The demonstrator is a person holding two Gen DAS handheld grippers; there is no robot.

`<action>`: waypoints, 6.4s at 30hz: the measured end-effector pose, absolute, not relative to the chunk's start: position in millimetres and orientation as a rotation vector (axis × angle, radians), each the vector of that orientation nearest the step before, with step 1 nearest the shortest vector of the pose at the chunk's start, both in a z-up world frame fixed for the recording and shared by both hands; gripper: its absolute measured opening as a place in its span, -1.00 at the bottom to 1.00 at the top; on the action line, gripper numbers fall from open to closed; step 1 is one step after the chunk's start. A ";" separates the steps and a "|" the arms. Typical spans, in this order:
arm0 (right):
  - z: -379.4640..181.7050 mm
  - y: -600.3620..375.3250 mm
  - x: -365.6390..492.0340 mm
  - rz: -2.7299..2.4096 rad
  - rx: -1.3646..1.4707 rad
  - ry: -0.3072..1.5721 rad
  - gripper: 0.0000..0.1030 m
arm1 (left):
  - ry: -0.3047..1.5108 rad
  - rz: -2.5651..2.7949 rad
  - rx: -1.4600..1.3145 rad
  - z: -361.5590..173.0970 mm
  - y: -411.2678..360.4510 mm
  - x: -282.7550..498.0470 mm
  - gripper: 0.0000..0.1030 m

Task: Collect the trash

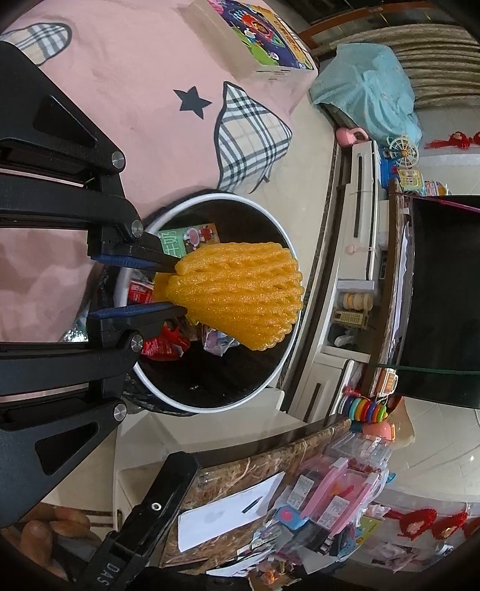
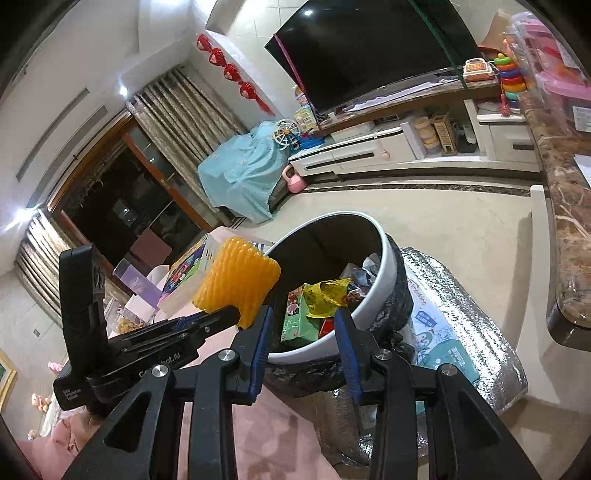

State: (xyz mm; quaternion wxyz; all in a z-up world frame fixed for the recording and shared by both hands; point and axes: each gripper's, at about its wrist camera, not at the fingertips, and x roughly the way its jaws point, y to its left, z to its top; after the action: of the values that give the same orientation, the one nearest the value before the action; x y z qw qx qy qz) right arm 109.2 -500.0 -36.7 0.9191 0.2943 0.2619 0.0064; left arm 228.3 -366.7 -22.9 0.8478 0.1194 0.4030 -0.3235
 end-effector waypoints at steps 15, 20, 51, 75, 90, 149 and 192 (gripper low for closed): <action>-38.5 -504.7 101.6 -0.011 0.634 0.531 -0.28 | 0.858 -0.689 0.269 -27.3 -378.2 236.6 -0.69; -40.2 -509.0 97.5 -0.020 0.644 0.532 -0.28 | 0.859 -0.708 0.248 -24.7 -379.9 239.5 -0.32; -20.9 -387.6 51.0 -0.075 0.453 0.514 0.91 | 0.719 -0.415 -0.020 -26.9 -170.0 126.1 0.67; 26.6 -302.8 -44.6 -0.237 0.151 0.185 1.00 | 0.252 -0.216 0.008 18.8 -101.9 1.0 1.00; 9.0 -304.2 -49.2 -0.241 0.153 0.218 1.00 | 0.251 -0.206 0.043 10.5 -108.6 -7.7 1.00; 11.6 -303.0 -56.8 -0.223 0.153 0.201 1.00 | 0.262 -0.212 0.049 9.6 -112.2 -12.5 1.00; 6.8 -300.4 -53.2 -0.217 0.159 0.216 1.00 | 0.280 -0.222 0.058 3.4 -108.2 -4.1 1.00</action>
State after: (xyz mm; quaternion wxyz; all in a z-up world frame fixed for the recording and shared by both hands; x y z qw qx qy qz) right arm -53.2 -300.4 6.8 0.9852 0.0793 0.1075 -0.1078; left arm -4.1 -108.2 3.4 0.9837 0.0289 0.1391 -0.1103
